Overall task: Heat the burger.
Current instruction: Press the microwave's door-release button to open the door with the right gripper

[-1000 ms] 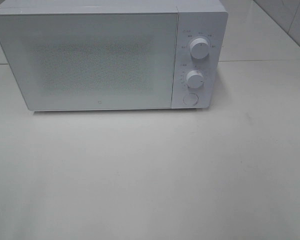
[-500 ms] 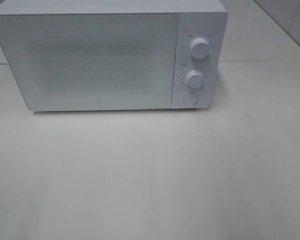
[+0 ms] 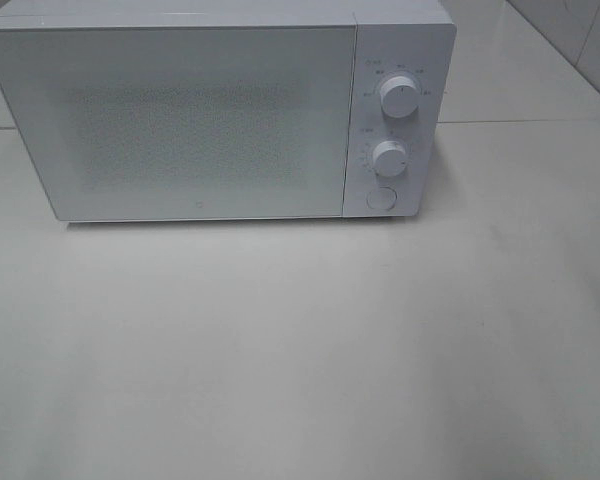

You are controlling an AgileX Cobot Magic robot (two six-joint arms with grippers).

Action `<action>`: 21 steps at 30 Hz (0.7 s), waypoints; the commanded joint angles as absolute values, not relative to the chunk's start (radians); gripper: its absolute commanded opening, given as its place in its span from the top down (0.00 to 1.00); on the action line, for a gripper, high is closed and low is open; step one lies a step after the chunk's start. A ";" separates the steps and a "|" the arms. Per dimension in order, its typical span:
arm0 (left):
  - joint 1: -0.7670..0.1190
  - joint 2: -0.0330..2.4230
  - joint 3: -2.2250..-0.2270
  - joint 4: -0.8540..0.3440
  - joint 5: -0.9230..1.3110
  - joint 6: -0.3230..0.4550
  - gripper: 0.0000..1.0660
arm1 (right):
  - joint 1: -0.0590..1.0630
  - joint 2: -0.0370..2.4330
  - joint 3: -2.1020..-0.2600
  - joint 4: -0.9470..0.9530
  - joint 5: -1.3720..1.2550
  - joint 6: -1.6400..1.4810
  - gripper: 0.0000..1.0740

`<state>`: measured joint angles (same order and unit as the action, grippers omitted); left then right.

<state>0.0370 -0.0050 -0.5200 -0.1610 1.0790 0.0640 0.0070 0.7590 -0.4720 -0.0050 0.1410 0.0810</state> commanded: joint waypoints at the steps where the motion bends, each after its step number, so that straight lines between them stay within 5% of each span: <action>1: 0.040 -0.009 -0.517 -0.168 1.069 0.062 0.08 | 0.001 0.803 -0.435 -0.009 0.019 0.099 0.29; 21: 0.040 -0.009 -0.517 -0.168 1.069 0.062 0.08 | 0.004 1.246 -0.244 -0.014 -0.806 0.000 0.29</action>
<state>0.0370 -0.0050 -0.5200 -0.1610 1.0790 0.0640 0.0070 1.2400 -0.2450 0.0000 -0.7720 0.0270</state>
